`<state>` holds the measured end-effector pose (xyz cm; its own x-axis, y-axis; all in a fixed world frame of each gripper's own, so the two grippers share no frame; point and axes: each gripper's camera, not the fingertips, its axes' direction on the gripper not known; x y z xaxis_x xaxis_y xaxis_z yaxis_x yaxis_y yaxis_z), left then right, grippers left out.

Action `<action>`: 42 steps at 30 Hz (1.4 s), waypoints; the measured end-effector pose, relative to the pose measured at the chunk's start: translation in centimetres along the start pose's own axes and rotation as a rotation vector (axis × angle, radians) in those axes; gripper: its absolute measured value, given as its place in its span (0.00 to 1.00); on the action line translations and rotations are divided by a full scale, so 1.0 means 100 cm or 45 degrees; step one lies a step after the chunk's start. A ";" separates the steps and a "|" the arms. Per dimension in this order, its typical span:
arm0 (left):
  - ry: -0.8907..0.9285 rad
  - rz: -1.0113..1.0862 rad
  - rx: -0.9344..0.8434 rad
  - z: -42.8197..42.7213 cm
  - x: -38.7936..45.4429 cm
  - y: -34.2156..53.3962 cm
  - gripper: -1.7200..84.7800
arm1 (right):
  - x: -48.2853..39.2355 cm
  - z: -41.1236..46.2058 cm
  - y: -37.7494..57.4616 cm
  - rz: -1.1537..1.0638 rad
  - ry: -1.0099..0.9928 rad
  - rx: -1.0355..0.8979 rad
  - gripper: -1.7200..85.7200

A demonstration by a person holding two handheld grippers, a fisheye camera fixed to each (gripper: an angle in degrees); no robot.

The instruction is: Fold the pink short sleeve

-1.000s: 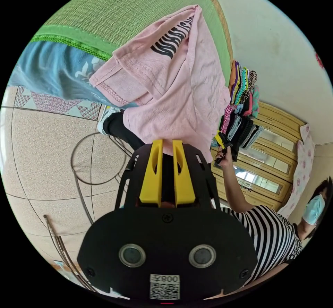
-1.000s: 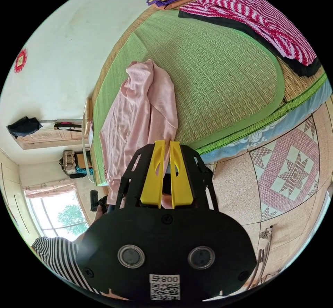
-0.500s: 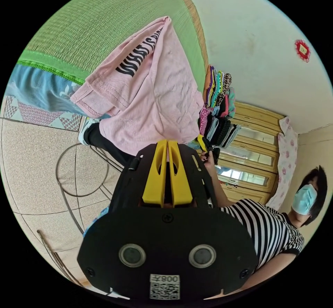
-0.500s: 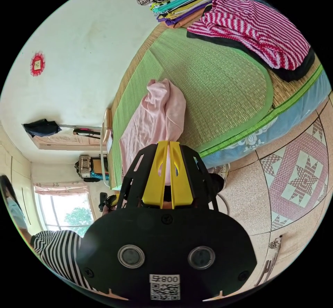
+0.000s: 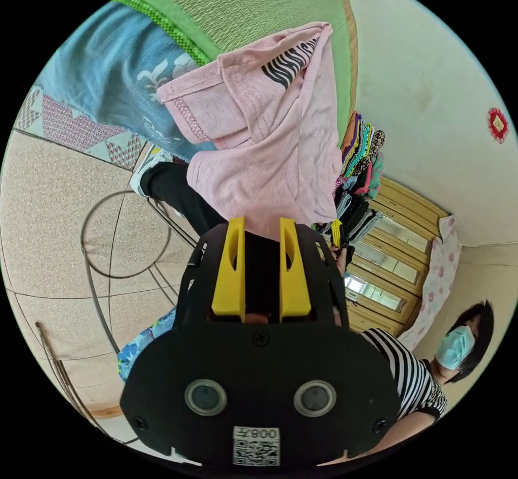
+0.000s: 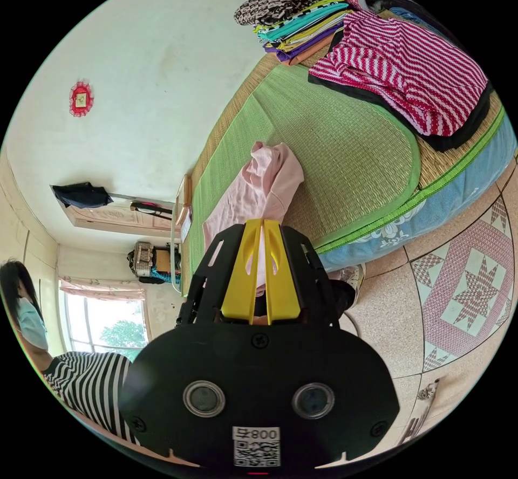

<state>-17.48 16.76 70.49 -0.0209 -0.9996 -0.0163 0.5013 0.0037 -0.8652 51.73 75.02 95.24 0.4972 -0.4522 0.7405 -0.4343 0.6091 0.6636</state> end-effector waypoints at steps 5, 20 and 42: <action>0.088 0.030 -0.011 -0.010 0.004 -0.005 0.03 | 0.002 -0.015 0.007 -0.002 -0.039 0.027 0.03; 0.187 -0.081 -0.153 -0.008 -0.003 -0.005 0.10 | 0.005 -0.026 0.022 0.011 -0.075 0.019 0.02; 0.327 0.809 0.441 -0.151 0.296 -0.127 0.05 | -0.194 -0.024 -0.215 -0.538 -0.295 0.136 0.03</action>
<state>-37.56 -12.52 73.40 0.1825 -0.7706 -0.6106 0.7260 0.5244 -0.4449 53.20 72.24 66.29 0.4714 -0.7857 0.4005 -0.3116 0.2765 0.9091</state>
